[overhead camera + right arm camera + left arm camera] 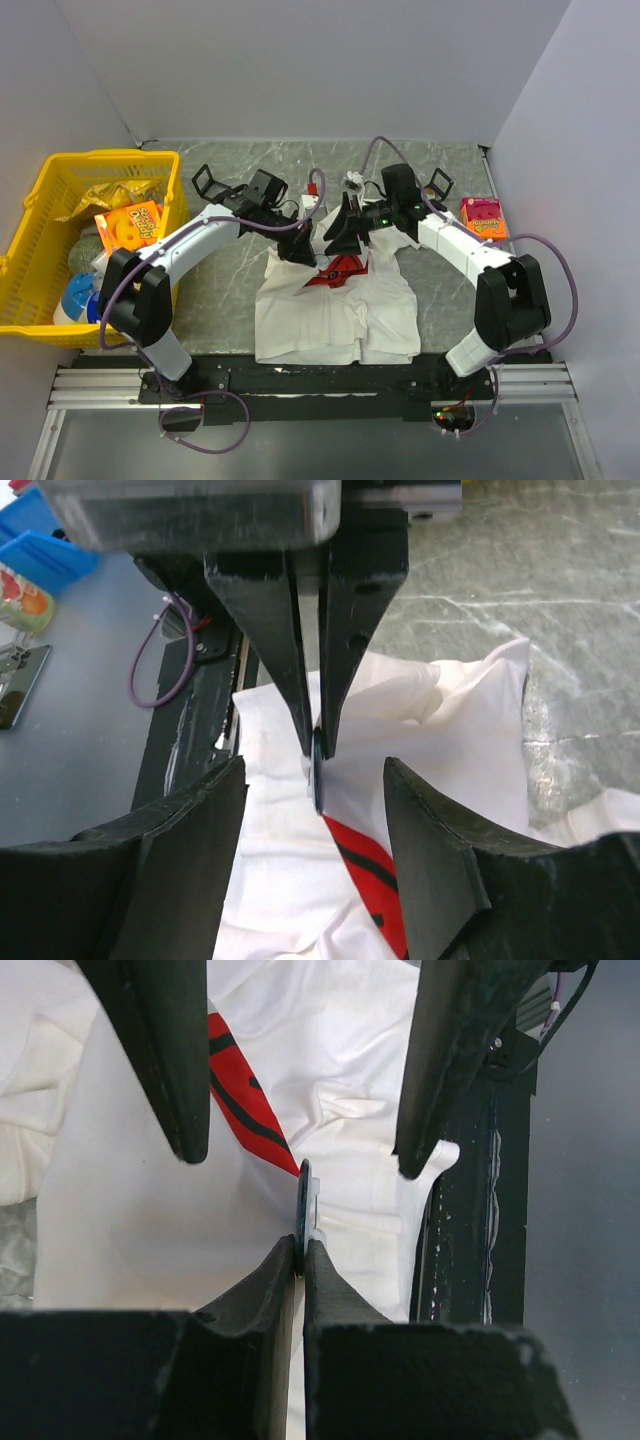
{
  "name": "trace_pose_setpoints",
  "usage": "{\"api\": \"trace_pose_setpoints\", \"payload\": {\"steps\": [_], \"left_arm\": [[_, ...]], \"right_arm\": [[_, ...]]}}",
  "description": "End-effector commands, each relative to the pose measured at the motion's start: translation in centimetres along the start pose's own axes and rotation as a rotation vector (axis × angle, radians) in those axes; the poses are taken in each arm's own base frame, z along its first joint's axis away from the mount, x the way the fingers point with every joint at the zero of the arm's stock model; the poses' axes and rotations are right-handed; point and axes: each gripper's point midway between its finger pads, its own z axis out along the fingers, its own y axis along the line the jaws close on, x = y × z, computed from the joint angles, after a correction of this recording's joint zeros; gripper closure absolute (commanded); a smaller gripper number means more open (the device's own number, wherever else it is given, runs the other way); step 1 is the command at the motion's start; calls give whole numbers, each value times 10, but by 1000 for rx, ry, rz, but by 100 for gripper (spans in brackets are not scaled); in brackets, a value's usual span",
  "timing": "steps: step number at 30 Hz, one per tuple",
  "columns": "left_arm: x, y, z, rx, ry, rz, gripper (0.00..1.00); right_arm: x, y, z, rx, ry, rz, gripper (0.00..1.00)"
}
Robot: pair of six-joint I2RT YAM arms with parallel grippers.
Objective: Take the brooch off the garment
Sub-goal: Open the brooch on the clothes.
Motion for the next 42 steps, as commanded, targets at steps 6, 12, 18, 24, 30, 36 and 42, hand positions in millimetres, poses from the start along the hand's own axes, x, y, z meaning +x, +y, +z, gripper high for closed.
{"api": "trace_pose_setpoints", "payload": {"steps": [6,12,18,24,30,36,42], "left_arm": [[-21,-17,-5,72,-54,57,99],[-20,-18,-4,76,-58,59,99],[-20,-18,-4,80,-57,54,99],[-21,-18,-4,77,-59,56,99],[-22,-16,-7,73,-66,48,99],[-23,-13,-7,66,-70,37,90],[-23,-13,-8,59,-74,36,68]], "right_arm": [[0,-8,28,-31,41,-26,43],[7,-10,28,-17,52,-28,55],[12,-11,28,-19,59,-17,74],[15,-10,28,-24,71,-34,86],[18,-6,26,-42,85,-37,100],[20,-4,26,-52,90,-32,100],[13,-6,27,-37,69,-18,100]]}}
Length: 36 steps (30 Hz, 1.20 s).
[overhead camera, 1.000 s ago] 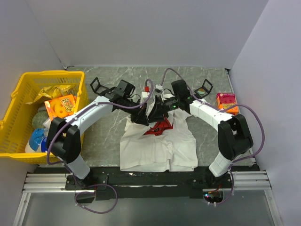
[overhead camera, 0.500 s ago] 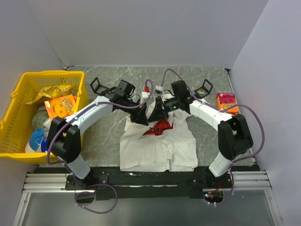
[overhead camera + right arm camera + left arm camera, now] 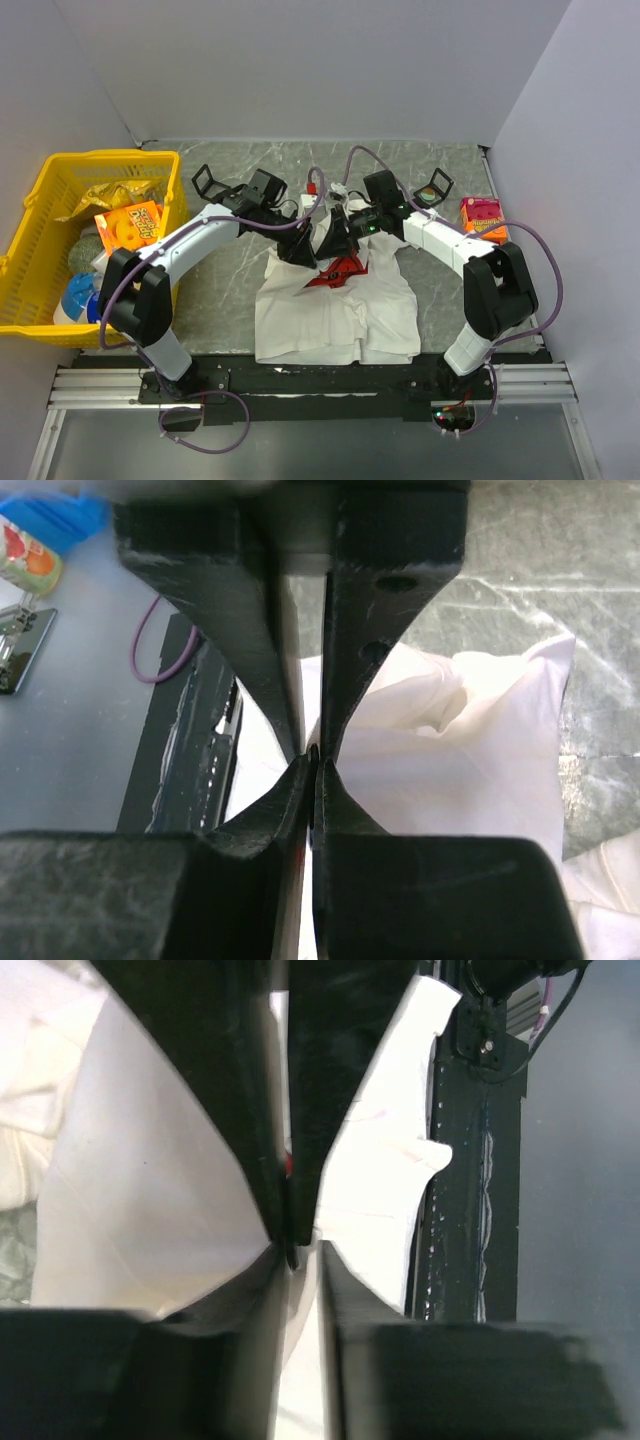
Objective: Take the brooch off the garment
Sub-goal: Open the brooch on the clothes.
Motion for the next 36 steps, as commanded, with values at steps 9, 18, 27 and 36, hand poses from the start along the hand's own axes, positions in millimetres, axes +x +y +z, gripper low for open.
{"api": "trace_pose_setpoints", "payload": {"steps": [9,18,27,36], "left_arm": [[-24,-10,-7,34,-70,51,55],[-36,-2,-18,-70,-77,114,59],[-50,12,-25,-192,-66,194,53],[-71,34,-14,-223,-88,244,53]], "right_arm": [[-13,-10,-2,44,-20,38,100],[-14,-13,-8,23,-34,66,100],[-25,-9,-19,26,-61,53,100],[-28,-5,-28,31,-68,33,100]]}}
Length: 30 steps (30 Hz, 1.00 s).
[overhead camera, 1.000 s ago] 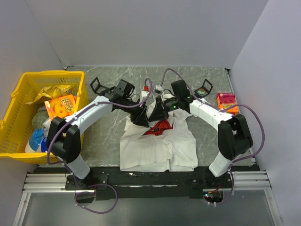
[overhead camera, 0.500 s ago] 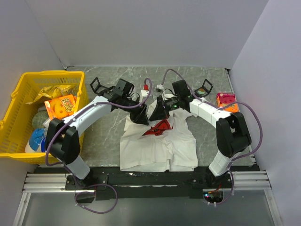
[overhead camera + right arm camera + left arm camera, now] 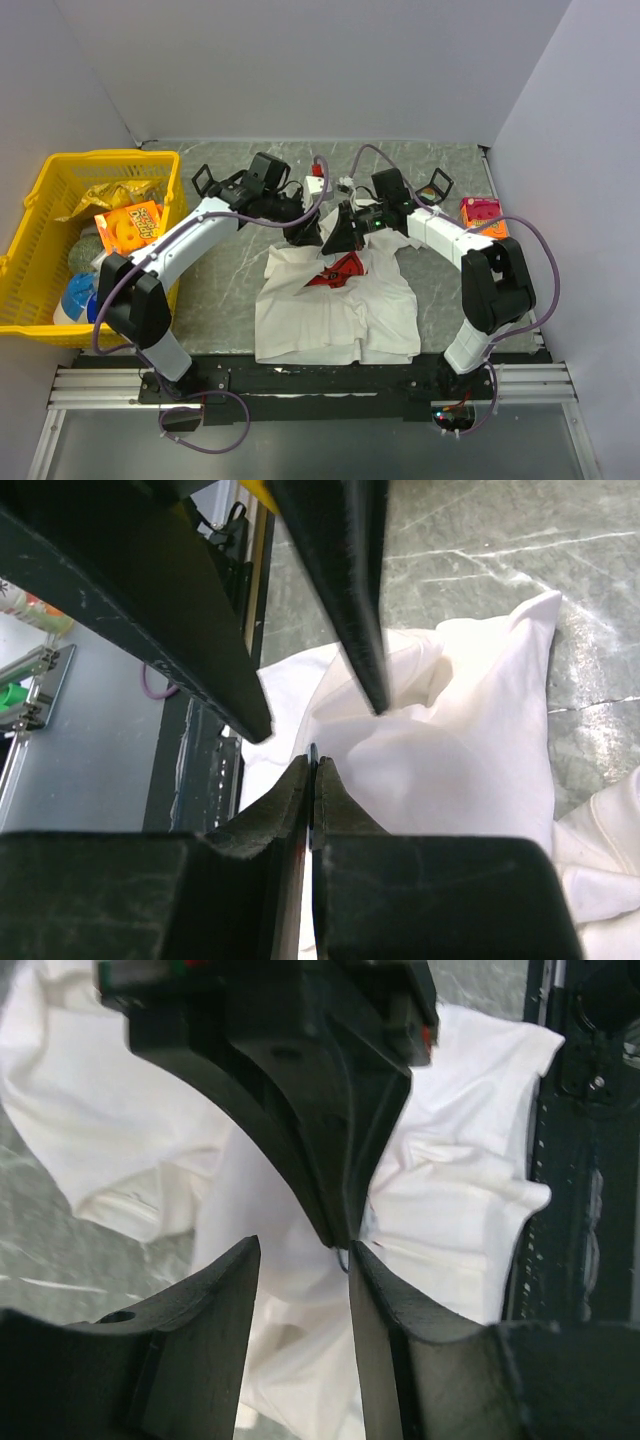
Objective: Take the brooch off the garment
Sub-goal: Open the brooch on the clothes.
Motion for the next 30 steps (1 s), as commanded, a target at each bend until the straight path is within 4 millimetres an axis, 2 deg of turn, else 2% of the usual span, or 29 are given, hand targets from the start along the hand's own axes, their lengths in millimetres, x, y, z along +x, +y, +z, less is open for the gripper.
{"api": "trace_pose_setpoints", "payload": {"steps": [1,11,20,30], "left_arm": [[-19,13,6,-30,-63,61,53],[4,-3,26,-11,-56,33,49],[7,-6,34,2,-51,31,49],[1,-22,37,58,-60,32,47]], "right_arm": [[-31,16,-14,-15,-45,-96,100],[-33,18,-16,-47,-57,-81,100],[-29,16,-16,-49,-53,-75,100],[-27,11,-14,-31,-51,-63,100]]}}
